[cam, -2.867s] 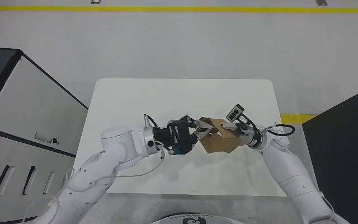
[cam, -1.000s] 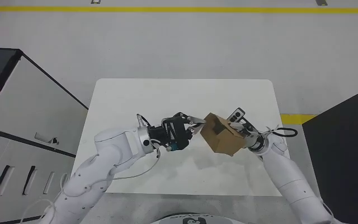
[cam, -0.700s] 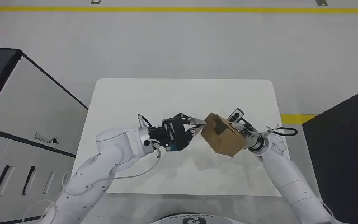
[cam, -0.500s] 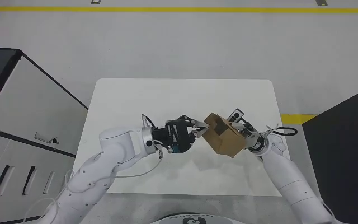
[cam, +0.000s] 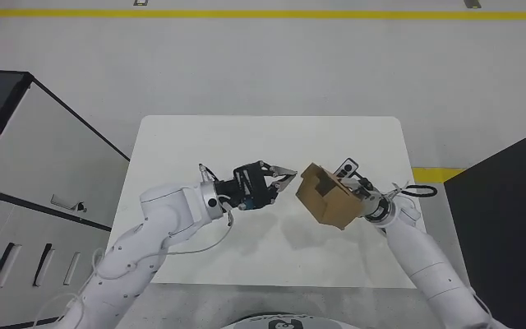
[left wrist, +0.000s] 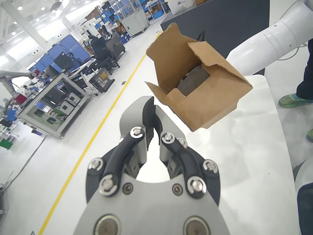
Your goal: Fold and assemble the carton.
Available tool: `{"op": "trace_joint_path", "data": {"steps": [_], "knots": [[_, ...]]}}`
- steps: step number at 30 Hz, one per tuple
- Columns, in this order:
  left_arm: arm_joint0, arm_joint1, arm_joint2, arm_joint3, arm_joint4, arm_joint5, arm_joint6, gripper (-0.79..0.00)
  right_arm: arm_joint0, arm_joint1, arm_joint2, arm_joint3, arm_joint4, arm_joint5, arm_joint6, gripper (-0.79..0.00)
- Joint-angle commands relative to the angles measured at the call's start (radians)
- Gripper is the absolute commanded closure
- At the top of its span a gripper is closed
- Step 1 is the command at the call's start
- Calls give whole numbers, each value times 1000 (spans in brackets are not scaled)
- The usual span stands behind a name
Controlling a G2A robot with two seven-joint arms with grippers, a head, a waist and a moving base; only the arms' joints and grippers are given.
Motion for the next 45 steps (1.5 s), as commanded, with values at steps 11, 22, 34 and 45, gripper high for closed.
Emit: {"op": "trace_joint_path", "data": {"steps": [11,22,34,45], "knots": [[-81,-14,75,25,39,-9,-10,0,5,9,-8,5,-3,5,0,0],[-120,-26,129,39,31,-23,14,0,10,15,-20,12,9,16,0,0],[-119,-28,164,-6,91,-43,-41,0,5,17,-38,5,0,3,0,0],[-113,-29,179,-19,102,-54,-61,0,-7,22,-38,-5,-4,-12,0,0]]}}
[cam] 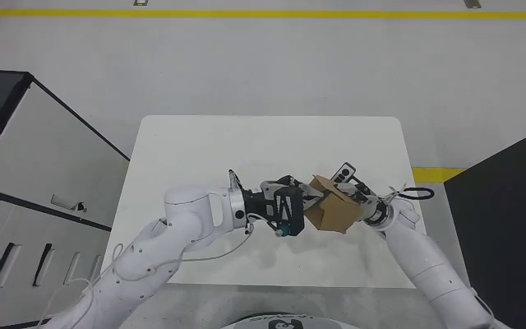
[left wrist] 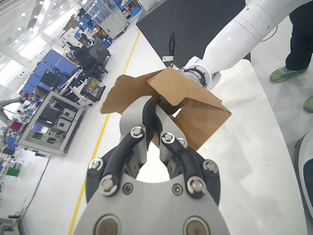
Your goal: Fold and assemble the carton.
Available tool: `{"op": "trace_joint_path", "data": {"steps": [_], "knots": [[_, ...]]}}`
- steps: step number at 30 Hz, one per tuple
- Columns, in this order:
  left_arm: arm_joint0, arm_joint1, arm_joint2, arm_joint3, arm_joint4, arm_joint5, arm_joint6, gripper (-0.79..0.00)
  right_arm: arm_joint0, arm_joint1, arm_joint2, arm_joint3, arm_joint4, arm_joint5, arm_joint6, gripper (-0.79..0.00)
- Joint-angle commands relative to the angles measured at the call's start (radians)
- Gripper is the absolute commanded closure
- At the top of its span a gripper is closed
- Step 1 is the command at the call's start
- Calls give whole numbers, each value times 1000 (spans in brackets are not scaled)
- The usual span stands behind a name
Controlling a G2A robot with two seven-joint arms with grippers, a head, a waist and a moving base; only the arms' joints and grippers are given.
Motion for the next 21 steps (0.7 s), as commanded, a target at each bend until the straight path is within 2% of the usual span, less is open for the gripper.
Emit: {"op": "trace_joint_path", "data": {"steps": [1,12,21], "knots": [[-1,-1,4,7,-8,0,3,0,-2,0,-1,-5,1,-3,0,0],[0,-1,-10,2,-18,-1,-4,0,-4,3,0,-5,-1,-9,0,0],[-7,-4,2,30,-19,3,0,0,-1,2,-8,-1,3,-11,0,0]]}}
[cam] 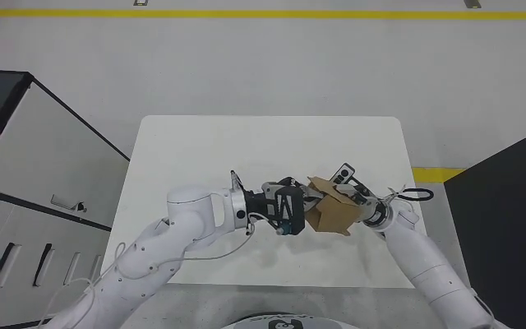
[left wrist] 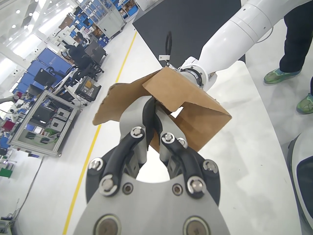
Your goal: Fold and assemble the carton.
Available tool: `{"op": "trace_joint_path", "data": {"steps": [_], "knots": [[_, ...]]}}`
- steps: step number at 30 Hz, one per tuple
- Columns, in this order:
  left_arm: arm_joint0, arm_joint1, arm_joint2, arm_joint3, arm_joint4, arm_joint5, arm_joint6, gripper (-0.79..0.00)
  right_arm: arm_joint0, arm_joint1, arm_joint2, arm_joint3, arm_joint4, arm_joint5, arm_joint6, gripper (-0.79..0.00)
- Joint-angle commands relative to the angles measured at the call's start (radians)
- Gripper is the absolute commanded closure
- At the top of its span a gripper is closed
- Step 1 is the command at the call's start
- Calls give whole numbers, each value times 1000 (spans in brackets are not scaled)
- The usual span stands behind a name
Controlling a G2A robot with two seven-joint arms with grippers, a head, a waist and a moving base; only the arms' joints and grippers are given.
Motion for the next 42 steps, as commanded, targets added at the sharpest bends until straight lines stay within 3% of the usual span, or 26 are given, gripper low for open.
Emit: {"op": "trace_joint_path", "data": {"steps": [1,16,32,42], "knots": [[-2,0,-8,6,-6,6,3,0,3,0,1,10,0,-4,0,0],[28,11,-60,-33,26,10,37,0,25,-2,1,59,4,15,0,0],[-25,0,47,-56,235,-2,-23,0,43,-12,-11,97,-4,47,0,0],[-47,-10,79,-43,249,12,-39,0,42,-15,-12,92,-3,55,0,0]]}}
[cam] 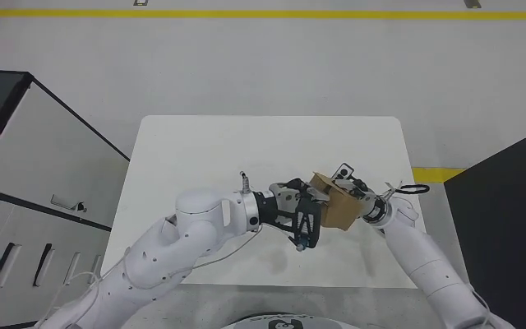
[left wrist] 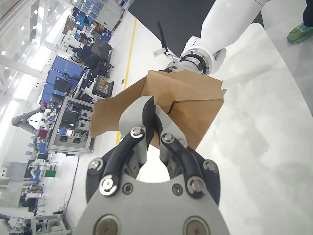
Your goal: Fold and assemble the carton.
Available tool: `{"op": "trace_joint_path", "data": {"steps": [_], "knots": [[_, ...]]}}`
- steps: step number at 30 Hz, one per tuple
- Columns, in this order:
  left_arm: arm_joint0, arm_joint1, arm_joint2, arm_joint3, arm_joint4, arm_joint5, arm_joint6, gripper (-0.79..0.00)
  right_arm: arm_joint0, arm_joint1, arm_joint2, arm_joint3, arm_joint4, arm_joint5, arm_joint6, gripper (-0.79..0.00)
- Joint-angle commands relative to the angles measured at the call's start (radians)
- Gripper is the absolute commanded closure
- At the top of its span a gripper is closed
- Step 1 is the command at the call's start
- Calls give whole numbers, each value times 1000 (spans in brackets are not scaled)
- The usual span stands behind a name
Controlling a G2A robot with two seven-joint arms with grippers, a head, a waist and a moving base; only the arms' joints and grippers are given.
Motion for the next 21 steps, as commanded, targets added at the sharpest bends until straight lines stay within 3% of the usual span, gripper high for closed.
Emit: {"op": "trace_joint_path", "data": {"steps": [1,21], "knots": [[1,0,1,-3,7,-1,-6,0,-2,-1,-2,-3,0,2,0,0],[10,-4,8,-23,28,-13,-36,0,-17,-2,2,-11,-7,-1,0,0]]}}
